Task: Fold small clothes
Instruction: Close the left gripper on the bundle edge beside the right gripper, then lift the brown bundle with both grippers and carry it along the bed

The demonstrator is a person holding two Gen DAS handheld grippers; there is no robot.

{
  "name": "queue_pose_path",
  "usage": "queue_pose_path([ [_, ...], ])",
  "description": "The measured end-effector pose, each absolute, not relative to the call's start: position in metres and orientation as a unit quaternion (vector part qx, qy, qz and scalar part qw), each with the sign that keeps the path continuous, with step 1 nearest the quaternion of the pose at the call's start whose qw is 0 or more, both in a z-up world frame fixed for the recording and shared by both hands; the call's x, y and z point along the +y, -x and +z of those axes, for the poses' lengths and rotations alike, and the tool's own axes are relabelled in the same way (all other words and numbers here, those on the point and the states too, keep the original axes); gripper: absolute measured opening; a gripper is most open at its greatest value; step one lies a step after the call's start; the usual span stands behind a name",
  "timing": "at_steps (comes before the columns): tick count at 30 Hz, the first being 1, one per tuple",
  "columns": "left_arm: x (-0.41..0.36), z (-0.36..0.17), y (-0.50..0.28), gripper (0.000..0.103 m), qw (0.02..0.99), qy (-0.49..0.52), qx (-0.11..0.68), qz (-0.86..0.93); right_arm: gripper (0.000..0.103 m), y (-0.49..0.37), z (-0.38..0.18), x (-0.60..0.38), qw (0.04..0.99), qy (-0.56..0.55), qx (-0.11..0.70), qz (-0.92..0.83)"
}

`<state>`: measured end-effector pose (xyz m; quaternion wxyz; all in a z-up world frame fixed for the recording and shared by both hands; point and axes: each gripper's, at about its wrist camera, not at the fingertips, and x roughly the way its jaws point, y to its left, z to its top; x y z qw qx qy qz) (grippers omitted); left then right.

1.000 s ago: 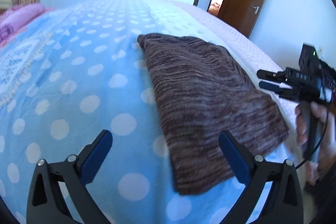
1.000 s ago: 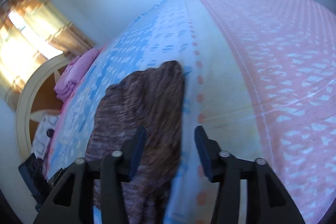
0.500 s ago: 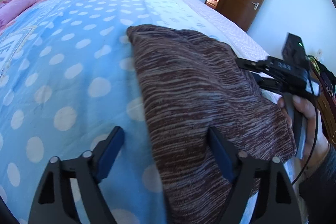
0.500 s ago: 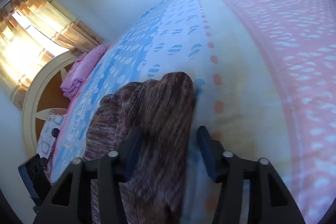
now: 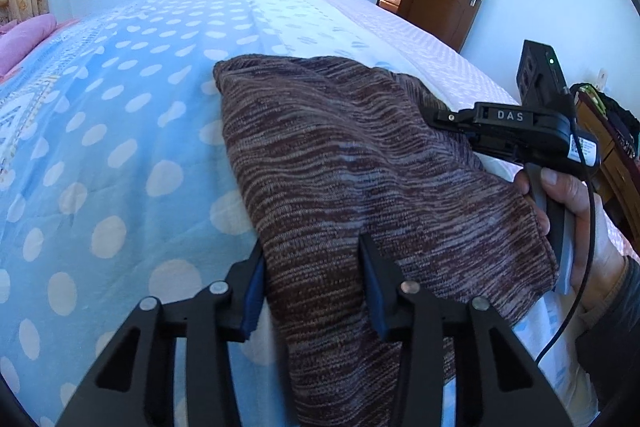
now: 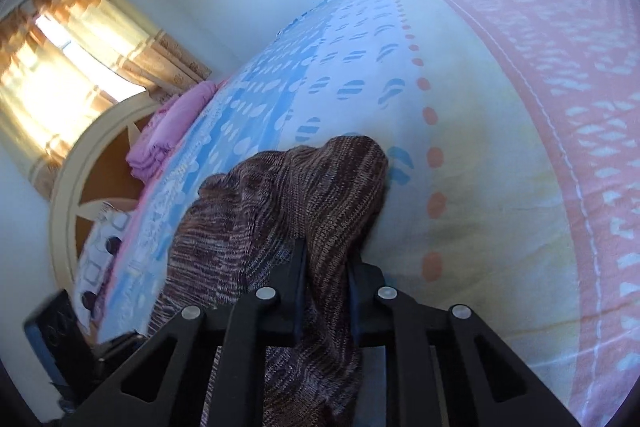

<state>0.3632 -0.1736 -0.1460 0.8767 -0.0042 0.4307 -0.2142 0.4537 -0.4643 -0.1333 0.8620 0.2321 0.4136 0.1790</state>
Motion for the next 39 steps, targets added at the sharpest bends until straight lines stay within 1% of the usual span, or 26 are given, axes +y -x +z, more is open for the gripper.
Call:
queue_pose_path([
  [2, -0.174, -0.146, -0.363, 0.045, 0.877, 0.004, 0.43, -0.212, 0.022, -0.457, -0.137, -0.467, 0.857, -0.244, 0.418, 0.175],
  [5, -0.174, -0.147, -0.364, 0.046, 0.878, 0.003, 0.429, -0.211, 0.022, -0.459, -0.139, -0.469, 0.854, -0.251, 0.42, 0.179],
  [7, -0.175, -0.147, -0.362, 0.045, 0.879, 0.0, 0.427, -0.211, 0.019, -0.458, -0.137, -0.466, 0.859, -0.239, 0.416, 0.176],
  [10, -0.176, -0.144, -0.36, 0.04, 0.881, -0.007, 0.424, -0.211, 0.017, -0.456, -0.134, -0.463, 0.866, -0.226, 0.41, 0.173],
  [18, -0.177, -0.135, -0.361, 0.029, 0.877, -0.026, 0.432, -0.21, 0.015, -0.445, -0.12, -0.454, 0.883, -0.2, 0.393, 0.16],
  [27, -0.161, -0.112, -0.346, 0.027, 0.877, -0.028, 0.435, -0.204, 0.014, -0.422, -0.095, -0.435, 0.885, -0.215, 0.373, 0.18],
  [39, -0.092, -0.091, -0.3, 0.027, 0.89, -0.021, 0.422, -0.17, 0.013, -0.39, -0.077, -0.358, 0.874, -0.204, 0.372, 0.237],
])
